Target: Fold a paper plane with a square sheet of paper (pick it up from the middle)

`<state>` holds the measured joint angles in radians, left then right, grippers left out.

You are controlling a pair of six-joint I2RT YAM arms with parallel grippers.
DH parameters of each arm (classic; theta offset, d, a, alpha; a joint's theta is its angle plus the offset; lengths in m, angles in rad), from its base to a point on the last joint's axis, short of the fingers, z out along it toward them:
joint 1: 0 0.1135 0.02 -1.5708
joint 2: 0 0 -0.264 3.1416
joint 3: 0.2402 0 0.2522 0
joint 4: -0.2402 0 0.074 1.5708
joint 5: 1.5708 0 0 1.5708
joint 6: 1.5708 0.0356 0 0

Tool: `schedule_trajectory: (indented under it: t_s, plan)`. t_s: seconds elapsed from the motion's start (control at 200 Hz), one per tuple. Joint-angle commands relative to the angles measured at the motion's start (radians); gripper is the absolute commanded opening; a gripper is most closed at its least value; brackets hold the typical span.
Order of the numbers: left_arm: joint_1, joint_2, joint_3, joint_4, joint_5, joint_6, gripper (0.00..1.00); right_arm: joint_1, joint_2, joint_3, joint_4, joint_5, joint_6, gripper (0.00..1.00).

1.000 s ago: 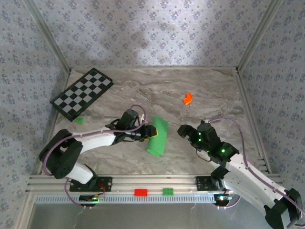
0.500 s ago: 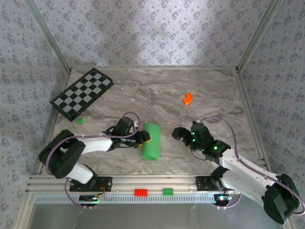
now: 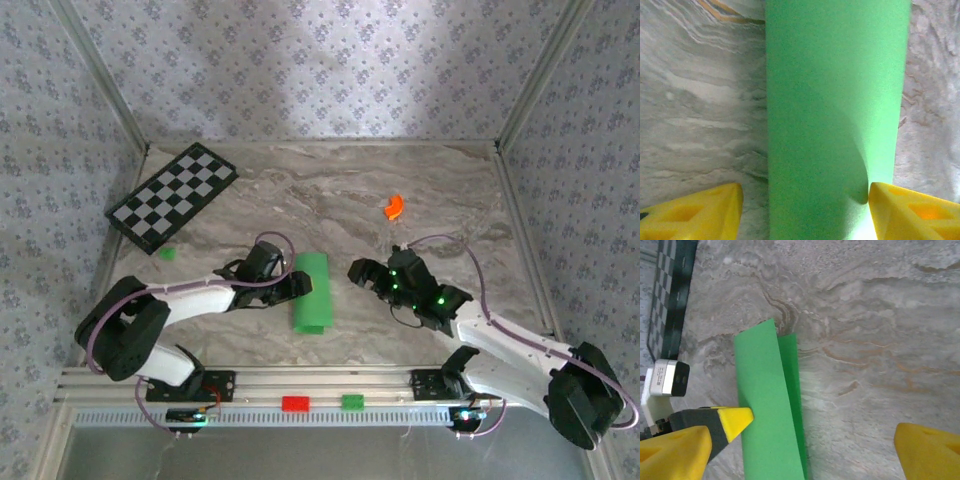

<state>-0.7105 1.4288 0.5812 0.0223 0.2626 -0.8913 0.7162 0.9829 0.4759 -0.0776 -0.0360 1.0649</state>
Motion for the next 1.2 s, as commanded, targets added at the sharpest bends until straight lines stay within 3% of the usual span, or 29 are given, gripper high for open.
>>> schedule_trajectory:
  t_s: [0.0, 0.3, 0.59, 0.75, 0.97, 1.194]
  plan:
    - [0.004, -0.038, 0.039, -0.151, -0.065, 0.116, 0.67, 0.008, 0.046, 0.011, 0.042, -0.051, -0.047, 0.92]
    - [0.028, 0.012, 0.084, -0.235, -0.042, 0.25, 0.64, 0.053, 0.181, 0.061, 0.053, -0.078, -0.06, 0.74]
    - [0.033, 0.053, 0.091, -0.199, -0.025, 0.234, 0.65, 0.063, 0.234, 0.061, 0.081, -0.075, -0.041, 0.69]
    - [0.031, 0.095, 0.103, -0.191, 0.006, 0.255, 0.67, 0.069, 0.281, 0.075, 0.098, -0.089, -0.041, 0.59]
    - [0.023, 0.154, 0.14, -0.231, -0.009, 0.271, 0.69, 0.075, 0.314, 0.082, 0.093, -0.086, -0.037, 0.57]
    - [-0.014, 0.222, 0.196, -0.302, -0.047, 0.316, 0.7, 0.072, 0.294, 0.075, 0.002, -0.004, 0.006, 0.58]
